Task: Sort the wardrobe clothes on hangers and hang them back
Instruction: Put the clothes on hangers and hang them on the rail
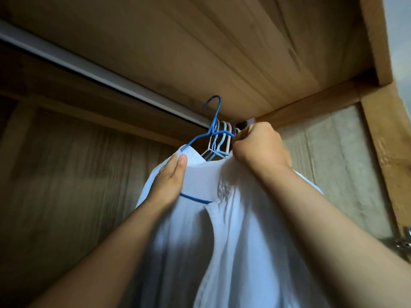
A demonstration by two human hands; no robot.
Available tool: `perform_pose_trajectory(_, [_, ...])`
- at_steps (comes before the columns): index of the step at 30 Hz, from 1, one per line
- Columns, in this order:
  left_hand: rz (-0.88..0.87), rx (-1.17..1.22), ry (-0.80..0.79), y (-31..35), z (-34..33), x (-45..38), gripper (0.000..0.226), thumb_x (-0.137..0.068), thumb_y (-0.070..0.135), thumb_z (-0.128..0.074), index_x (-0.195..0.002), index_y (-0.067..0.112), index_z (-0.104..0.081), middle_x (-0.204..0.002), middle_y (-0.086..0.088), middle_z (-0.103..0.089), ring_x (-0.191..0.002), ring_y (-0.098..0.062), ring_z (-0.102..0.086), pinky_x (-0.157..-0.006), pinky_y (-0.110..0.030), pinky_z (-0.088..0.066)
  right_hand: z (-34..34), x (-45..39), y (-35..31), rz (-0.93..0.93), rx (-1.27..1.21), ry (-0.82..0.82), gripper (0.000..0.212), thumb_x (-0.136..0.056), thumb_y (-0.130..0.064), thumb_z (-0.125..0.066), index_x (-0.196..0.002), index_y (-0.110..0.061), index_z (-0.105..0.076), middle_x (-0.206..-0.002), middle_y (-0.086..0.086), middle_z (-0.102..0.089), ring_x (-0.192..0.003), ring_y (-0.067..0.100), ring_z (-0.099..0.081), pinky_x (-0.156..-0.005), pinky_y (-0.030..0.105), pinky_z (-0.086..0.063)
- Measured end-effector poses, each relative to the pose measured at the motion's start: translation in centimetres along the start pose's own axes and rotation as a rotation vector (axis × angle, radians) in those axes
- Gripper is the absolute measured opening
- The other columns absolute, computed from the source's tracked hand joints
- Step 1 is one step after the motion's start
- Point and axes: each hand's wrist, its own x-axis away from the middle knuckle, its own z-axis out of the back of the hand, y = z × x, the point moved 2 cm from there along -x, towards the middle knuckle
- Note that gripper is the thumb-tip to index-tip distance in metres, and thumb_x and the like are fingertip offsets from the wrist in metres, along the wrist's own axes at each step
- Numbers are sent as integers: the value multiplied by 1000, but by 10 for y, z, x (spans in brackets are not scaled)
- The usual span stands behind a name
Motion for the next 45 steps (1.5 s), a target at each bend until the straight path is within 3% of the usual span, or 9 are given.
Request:
perform_pose_trajectory(4, [88, -20, -65, -11, 3, 7, 54, -96, 57, -28, -136, 28, -49, -139, 5, -49, -129, -13, -43, -112, -32, -27, -8, -3, -1, 0, 52, -29, 27, -86, -18, -52, -110, -18, -64, -118, 9, -61, -108, 31, -56, -74, 27, -33])
perform_pose_trajectory(9, [130, -68, -212, -26, -6, 17, 84, -69, 88, -25, -130, 38, -52, -134, 11, -54, -124, -10, -48, -111, -40, -31, -18, -1, 4, 36, 143, -68, 23, -85, -15, -52, -105, -11, -61, -112, 12, -62, -100, 33, -57, -71, 30, -35])
perform_pose_trajectory(15, [123, -106, -305, -32, -20, 25, 104, -59, 93, -32, -135, 25, -49, -139, 11, -50, -130, -7, -42, -114, -37, -28, -8, 7, 17, 153, 173, -110, 26, -76, -30, -70, -99, -18, -68, -103, 7, -67, -100, 29, -59, -72, 29, -42])
perform_pose_trajectory(21, [73, -214, -162, -18, -21, 34, 77, -80, 73, -40, -132, 18, -52, -139, 3, -51, -128, -17, -45, -111, -38, -32, 0, 28, 50, 329, 234, -40, 52, -78, -43, -69, -125, -26, -57, -122, 4, -58, -116, 26, -49, -91, 33, -38])
perform_pose_trajectory(23, [29, -239, -77, -10, -21, 41, 61, -88, 57, -48, -134, 17, -50, -140, 0, -49, -128, -18, -44, -110, -31, -30, 2, 38, 62, 394, 237, 35, 57, -76, -47, -66, -127, -25, -56, -120, 4, -57, -115, 28, -47, -95, 36, -35])
perform_pose_trajectory(26, [-24, -306, 9, 3, -23, 58, 54, -92, 43, -52, -139, 19, -43, -143, 2, -43, -128, -15, -41, -96, -20, -27, 5, 59, 82, 473, 220, 188, 63, -70, -49, -57, -124, -17, -58, -114, 7, -60, -108, 32, -50, -90, 41, -36])
perform_pose_trajectory(33, [-47, -273, 77, 10, -27, 102, 54, -91, 38, -56, -139, 19, -41, -144, 2, -40, -129, -14, -39, -96, -20, -30, 9, 112, 113, 500, 161, 291, 73, -77, -53, -52, -136, -11, -42, -133, 14, -47, -123, 32, -38, -102, 49, -28])
perform_pose_trajectory(39, [31, -94, 79, 14, -39, 161, 64, -74, 54, -48, -134, 29, -46, -139, 10, -43, -122, 0, -37, -100, -19, -27, 29, 173, 144, 429, 100, 250, 76, -77, -53, -55, -140, -16, -36, -136, 8, -45, -128, 27, -38, -104, 50, -29])
perform_pose_trajectory(45, [-129, 37, 150, 46, -49, 245, 38, -83, 45, -50, -114, 26, -55, -113, 22, -50, -108, -1, -51, -97, -21, -40, 67, 252, 180, 303, 91, 181, 58, -80, -48, -58, -129, -19, -51, -122, -4, -52, -115, 13, -46, -97, 30, -34])
